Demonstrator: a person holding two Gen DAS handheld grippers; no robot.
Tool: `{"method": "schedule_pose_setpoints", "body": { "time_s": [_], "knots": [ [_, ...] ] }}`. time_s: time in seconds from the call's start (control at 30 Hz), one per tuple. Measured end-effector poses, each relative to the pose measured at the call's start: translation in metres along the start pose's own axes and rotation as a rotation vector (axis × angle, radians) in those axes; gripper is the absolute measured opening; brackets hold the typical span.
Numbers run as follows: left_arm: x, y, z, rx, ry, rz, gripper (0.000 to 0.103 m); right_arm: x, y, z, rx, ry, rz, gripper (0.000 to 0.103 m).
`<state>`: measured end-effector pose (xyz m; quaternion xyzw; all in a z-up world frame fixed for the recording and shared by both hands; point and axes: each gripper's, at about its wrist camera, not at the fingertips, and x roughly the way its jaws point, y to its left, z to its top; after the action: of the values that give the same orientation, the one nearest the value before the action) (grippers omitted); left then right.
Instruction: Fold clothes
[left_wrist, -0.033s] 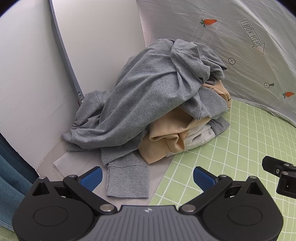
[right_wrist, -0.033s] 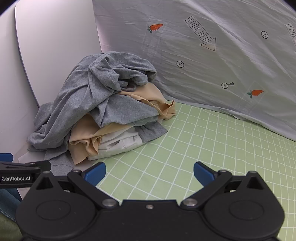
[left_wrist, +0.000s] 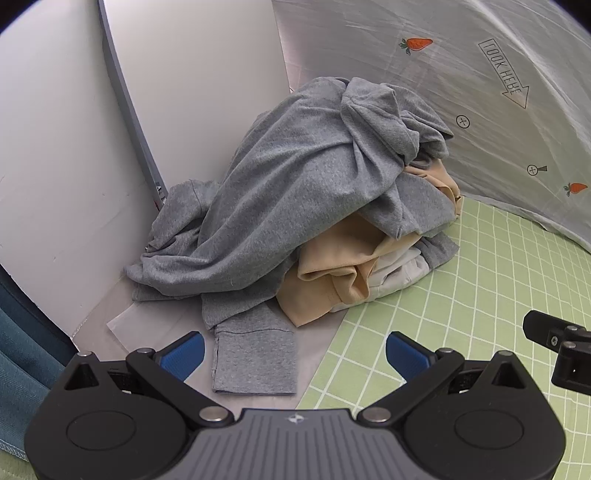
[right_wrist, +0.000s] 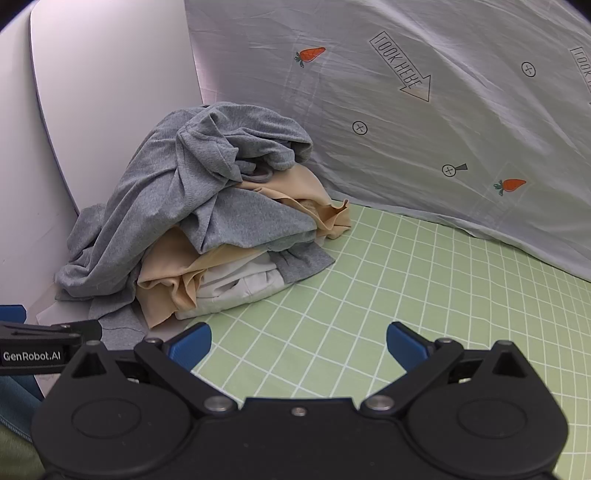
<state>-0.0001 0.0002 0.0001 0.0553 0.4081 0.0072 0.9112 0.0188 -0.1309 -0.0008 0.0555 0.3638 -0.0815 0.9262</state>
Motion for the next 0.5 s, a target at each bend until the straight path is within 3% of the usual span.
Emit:
{"method": "schedule_pose_setpoints", "body": {
  "time_s": [0.5],
  "knots": [
    [-0.0007,-0.0005,0.0008,0.010,-0.005,0.000,0.103,-0.0007,-0.0015,-0.0037,0.001,-0.003,-0.003,0.102]
  ]
}}
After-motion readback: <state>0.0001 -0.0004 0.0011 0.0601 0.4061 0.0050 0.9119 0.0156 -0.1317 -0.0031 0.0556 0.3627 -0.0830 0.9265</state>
